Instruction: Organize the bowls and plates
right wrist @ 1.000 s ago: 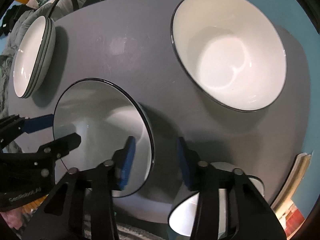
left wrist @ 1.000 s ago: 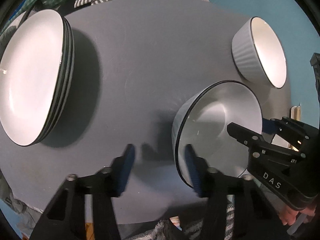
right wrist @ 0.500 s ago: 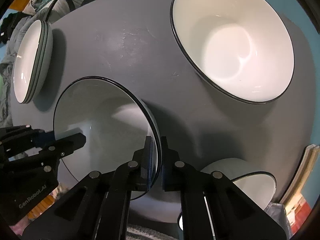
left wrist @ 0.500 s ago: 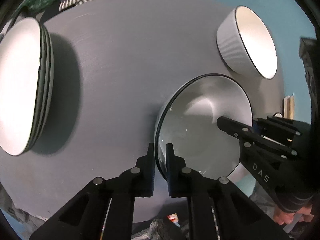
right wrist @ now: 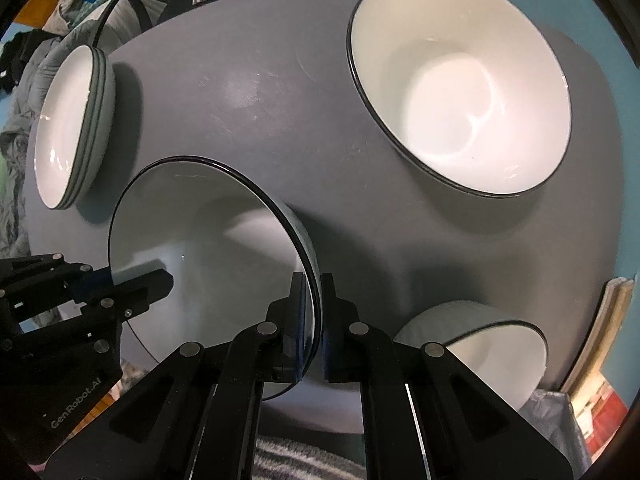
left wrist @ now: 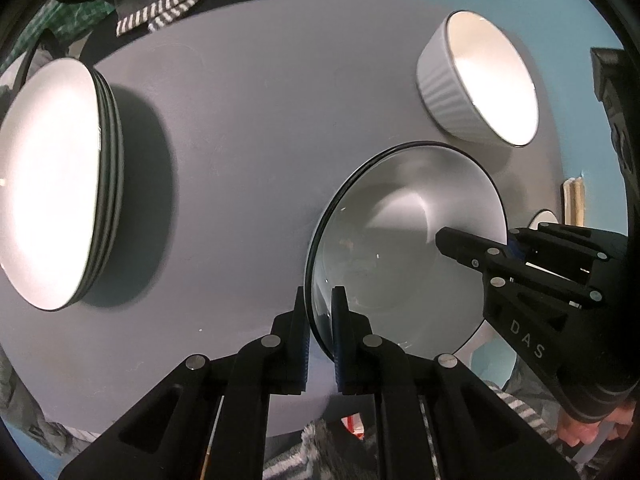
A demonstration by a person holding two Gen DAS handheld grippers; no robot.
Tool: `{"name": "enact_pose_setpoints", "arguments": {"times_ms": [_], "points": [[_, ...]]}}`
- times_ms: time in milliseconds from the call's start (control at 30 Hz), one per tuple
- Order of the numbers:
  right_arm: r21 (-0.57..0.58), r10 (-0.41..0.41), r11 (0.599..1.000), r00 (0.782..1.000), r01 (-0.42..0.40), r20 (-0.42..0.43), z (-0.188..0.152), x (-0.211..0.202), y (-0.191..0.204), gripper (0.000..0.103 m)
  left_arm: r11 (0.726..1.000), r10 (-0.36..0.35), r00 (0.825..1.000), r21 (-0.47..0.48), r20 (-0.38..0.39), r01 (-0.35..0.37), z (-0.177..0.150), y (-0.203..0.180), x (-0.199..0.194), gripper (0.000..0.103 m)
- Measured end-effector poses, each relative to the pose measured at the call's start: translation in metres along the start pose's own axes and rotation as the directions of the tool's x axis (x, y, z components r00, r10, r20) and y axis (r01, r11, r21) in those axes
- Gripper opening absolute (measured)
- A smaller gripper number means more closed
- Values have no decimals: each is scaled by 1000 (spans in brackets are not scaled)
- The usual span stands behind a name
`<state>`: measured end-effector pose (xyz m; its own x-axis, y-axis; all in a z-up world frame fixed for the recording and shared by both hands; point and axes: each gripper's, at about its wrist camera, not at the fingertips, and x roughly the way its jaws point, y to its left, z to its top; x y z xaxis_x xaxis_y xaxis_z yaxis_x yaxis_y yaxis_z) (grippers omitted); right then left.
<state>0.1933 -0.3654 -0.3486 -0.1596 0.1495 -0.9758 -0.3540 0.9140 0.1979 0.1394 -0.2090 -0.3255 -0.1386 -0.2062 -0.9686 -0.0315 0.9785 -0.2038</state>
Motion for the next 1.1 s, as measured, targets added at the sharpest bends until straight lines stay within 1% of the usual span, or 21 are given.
{"name": "enact_pose_setpoints", "arguments": {"times_ms": [67,100,133,267,567,633,667,767,1100], "points": [[-3,-2,1000,1000,2,8,0,-5,0,6,1000,1,1000,9,11,-1,1,2,-10,9],[-5,-2,1000,1000,2,12,0,-8,-1,6,1000,0,1000,11,16,0,-10,-5,-15,9],[-4,-2,1000,1000,2,17,0,-12,-1,6,1000,-2,1000,15,20,1,-5,-5,-22,9],[-1,-6,1000,999,6,36,-5,-31,-3,6,999,-5,999,32,48,4,-8,-11,-39,10],[17,-12,1000,996,10,84,-5,-68,-12,6,997,-5,994,71,105,-2,-6,-25,-61,10],[21,-15,1000,995,13,95,-8,-77,-12,6,997,-6,994,81,113,-3,-3,-28,-64,10],[22,-17,1000,995,15,99,-2,-76,-17,6,996,-7,993,88,117,-3,-1,-29,-67,10],[21,-27,999,994,25,110,2,-80,-11,6,995,-10,993,99,120,-2,4,-34,-70,10],[60,-13,998,992,6,122,25,-96,-37,6,992,-6,991,122,137,-11,30,-50,-80,10]]}}
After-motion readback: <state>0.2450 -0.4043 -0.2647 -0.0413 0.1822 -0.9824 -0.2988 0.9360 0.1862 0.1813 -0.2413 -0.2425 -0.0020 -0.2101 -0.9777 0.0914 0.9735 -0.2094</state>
